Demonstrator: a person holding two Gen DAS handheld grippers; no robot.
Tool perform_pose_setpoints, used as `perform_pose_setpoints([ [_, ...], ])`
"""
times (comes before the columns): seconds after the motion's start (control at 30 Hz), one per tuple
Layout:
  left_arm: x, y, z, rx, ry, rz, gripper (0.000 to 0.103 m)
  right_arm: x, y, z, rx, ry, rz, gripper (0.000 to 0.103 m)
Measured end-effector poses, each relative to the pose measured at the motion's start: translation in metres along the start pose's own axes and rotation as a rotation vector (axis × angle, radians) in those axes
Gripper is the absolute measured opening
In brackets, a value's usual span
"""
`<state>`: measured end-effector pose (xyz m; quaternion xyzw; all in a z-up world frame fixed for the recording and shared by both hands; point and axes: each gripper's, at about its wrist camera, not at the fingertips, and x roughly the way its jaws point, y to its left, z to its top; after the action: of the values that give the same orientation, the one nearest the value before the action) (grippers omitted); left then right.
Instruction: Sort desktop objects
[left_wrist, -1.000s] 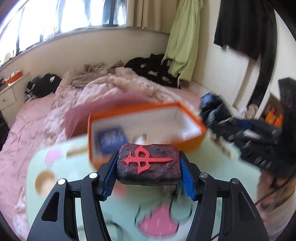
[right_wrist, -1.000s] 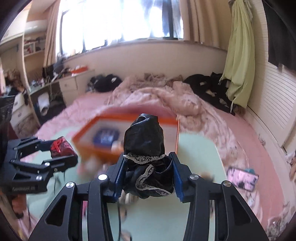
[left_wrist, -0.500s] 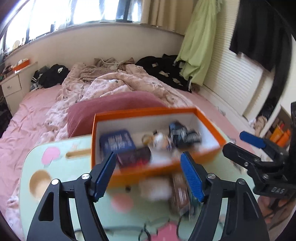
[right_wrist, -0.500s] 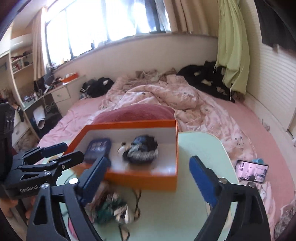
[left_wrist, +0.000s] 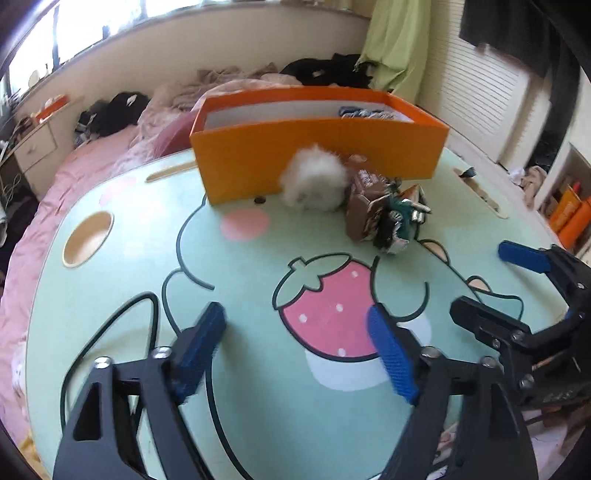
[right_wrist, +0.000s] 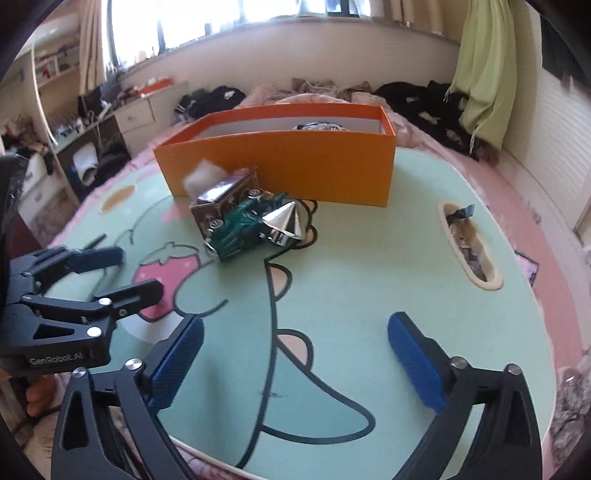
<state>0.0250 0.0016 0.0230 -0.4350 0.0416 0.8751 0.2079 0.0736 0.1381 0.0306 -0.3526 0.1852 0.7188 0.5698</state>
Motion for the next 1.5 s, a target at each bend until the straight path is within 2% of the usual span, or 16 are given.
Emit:
perform_pose_setpoints([
  [0.07, 0.004, 0.001, -0.001, 0.000, 0.001, 0.014, 0.103, 0.004, 0.003, -0.003, -0.037, -0.008, -0.030, 0.103],
  [0.67, 0.004, 0.006, -0.002, -0.019, -0.012, 0.020, 0.103, 0.004, -0.008, -0.012, -0.042, -0.066, -0.002, 0.103],
  [0.73, 0.003, 0.007, -0.002, -0.020, -0.012, 0.018, 0.103, 0.000, -0.011, -0.011, -0.028, -0.076, 0.004, 0.095],
  [0.8, 0.003, 0.007, -0.001, -0.021, -0.013, 0.017, 0.103, -0.003, -0.014, -0.006, -0.012, -0.085, 0.018, 0.079],
  [0.93, 0.003, 0.008, -0.001, -0.022, -0.013, 0.018, 0.103, -0.009, -0.023, 0.024, 0.081, -0.129, 0.035, 0.078],
  [1.03, 0.003, 0.007, -0.002, -0.022, -0.013, 0.018, 0.103, 0.003, -0.023, 0.049, 0.112, -0.082, 0.039, 0.073],
  [1.1, 0.003, 0.007, -0.001, -0.023, -0.013, 0.019, 0.103, 0.017, -0.024, 0.063, 0.135, -0.040, 0.006, 0.063],
  [1.17, 0.003, 0.007, -0.002, -0.023, -0.013, 0.019, 0.103, 0.031, -0.026, 0.071, 0.159, 0.010, 0.016, 0.058],
  [1.23, 0.003, 0.007, -0.002, -0.023, -0.013, 0.019, 0.103, 0.043, -0.024, 0.072, 0.166, 0.063, 0.056, 0.058],
  [1.3, 0.003, 0.007, -0.002, -0.022, -0.014, 0.021, 0.103, 0.045, -0.021, 0.068, 0.164, 0.067, 0.079, 0.057],
  [1.43, 0.003, 0.006, 0.000, -0.023, -0.014, 0.021, 0.103, 0.043, -0.016, 0.063, 0.127, 0.065, 0.068, 0.057],
  [1.5, 0.003, 0.007, 0.000, -0.023, -0.014, 0.021, 0.103, 0.040, -0.019, 0.060, 0.135, 0.057, 0.082, 0.047],
])
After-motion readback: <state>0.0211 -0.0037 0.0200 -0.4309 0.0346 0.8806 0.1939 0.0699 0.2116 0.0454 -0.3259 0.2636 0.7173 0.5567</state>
